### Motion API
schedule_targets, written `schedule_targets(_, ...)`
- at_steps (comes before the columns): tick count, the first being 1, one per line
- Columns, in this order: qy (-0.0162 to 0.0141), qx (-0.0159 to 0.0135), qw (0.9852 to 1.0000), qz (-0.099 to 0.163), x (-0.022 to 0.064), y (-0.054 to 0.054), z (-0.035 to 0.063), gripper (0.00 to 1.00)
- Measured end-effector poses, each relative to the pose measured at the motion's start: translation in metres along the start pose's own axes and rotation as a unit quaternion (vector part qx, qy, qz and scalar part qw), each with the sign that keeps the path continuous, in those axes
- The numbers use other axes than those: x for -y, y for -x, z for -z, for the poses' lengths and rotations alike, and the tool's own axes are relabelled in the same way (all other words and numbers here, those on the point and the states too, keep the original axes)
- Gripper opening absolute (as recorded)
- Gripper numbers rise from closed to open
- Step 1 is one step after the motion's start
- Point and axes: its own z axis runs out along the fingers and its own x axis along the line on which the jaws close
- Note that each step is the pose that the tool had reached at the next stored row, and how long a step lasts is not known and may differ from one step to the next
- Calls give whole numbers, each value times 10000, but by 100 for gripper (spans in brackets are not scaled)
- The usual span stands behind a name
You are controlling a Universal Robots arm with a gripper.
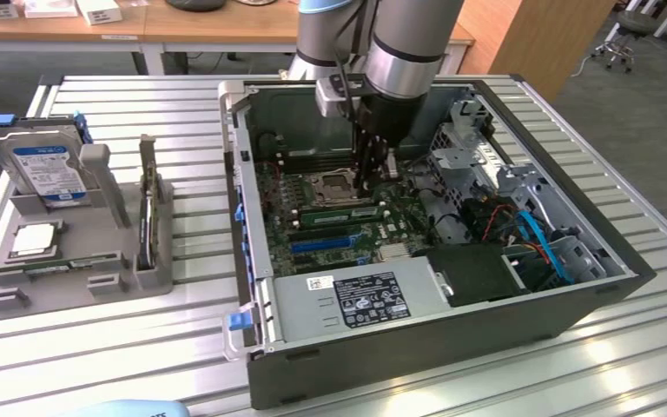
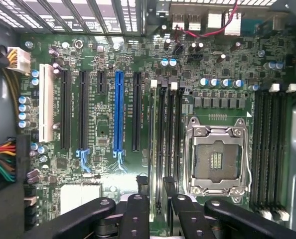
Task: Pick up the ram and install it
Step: 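Insert the ram into the slot, then press down the ram until it locks into place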
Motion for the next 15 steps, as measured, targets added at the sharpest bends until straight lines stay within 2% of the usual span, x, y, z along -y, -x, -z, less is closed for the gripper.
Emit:
schedule_targets(3,0,0,10000,0,-1,1,46,25)
schedule_targets(15,0,0,10000,0,-1,1,47,25)
